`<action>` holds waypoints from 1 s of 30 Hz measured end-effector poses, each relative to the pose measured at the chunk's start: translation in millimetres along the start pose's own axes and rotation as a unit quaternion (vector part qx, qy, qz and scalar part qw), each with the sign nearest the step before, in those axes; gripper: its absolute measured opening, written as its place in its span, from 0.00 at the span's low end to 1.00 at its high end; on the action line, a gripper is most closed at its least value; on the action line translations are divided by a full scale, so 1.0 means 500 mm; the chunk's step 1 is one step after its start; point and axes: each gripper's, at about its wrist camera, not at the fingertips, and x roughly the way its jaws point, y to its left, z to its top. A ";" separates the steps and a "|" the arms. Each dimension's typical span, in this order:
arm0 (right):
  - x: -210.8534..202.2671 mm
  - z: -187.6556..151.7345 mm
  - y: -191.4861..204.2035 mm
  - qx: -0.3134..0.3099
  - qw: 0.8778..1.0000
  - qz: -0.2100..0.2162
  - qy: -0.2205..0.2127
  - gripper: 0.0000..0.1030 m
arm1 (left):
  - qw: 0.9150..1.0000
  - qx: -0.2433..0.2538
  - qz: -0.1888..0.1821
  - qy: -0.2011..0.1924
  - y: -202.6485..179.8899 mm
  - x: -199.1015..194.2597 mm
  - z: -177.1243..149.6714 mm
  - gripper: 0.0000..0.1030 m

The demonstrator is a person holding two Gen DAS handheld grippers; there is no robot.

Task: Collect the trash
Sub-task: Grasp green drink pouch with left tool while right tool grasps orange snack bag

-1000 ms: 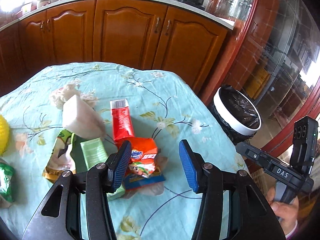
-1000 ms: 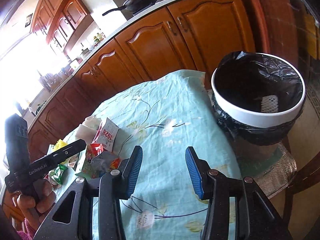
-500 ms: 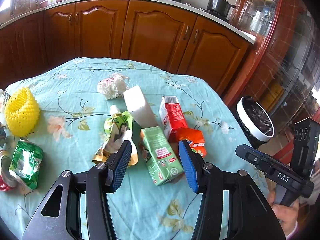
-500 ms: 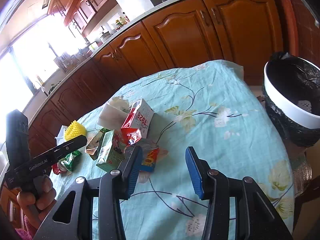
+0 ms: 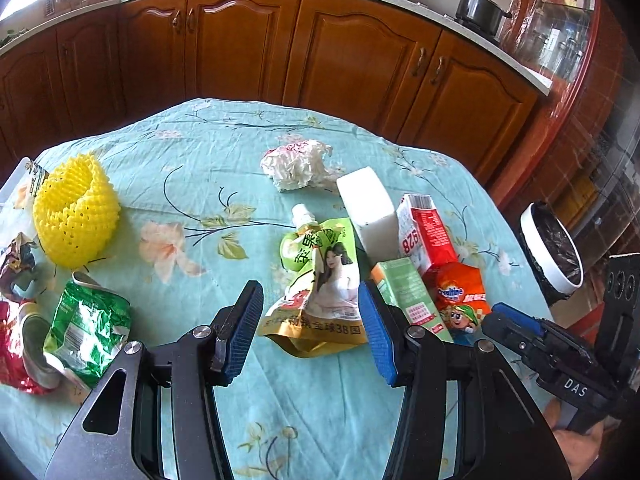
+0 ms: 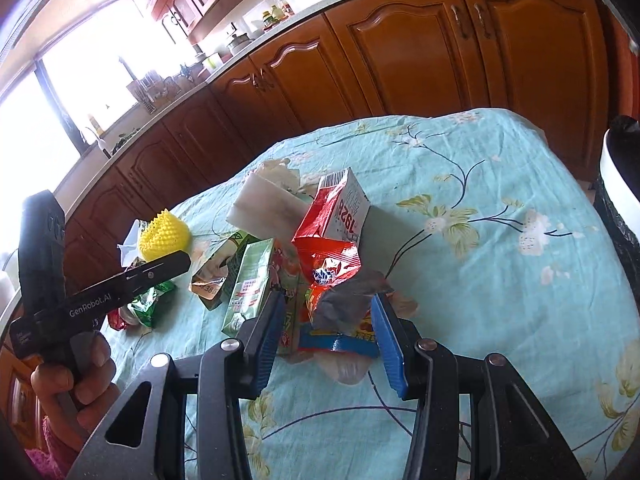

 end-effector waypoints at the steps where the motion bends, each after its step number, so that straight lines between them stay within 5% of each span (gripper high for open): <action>1: 0.008 0.000 0.001 0.001 1.000 -0.001 0.004 0.44 | 1.000 0.001 0.000 0.003 0.001 0.007 0.002 0.48; 7: 0.042 -0.003 0.004 0.000 1.000 0.000 0.022 0.28 | 1.000 0.014 0.014 0.024 0.005 0.058 0.010 0.46; 11: 0.052 -0.005 0.002 -0.001 1.000 0.003 0.027 0.13 | 0.999 0.017 0.012 0.046 0.005 0.089 0.007 0.16; 14: 0.051 -0.005 0.003 -0.004 1.000 0.007 0.027 0.05 | 0.999 0.026 0.004 0.039 -0.005 0.083 0.001 0.04; 30: -0.028 0.003 -0.005 -0.004 1.000 0.021 -0.004 0.01 | 0.997 0.047 -0.047 -0.030 -0.067 -0.061 0.017 0.02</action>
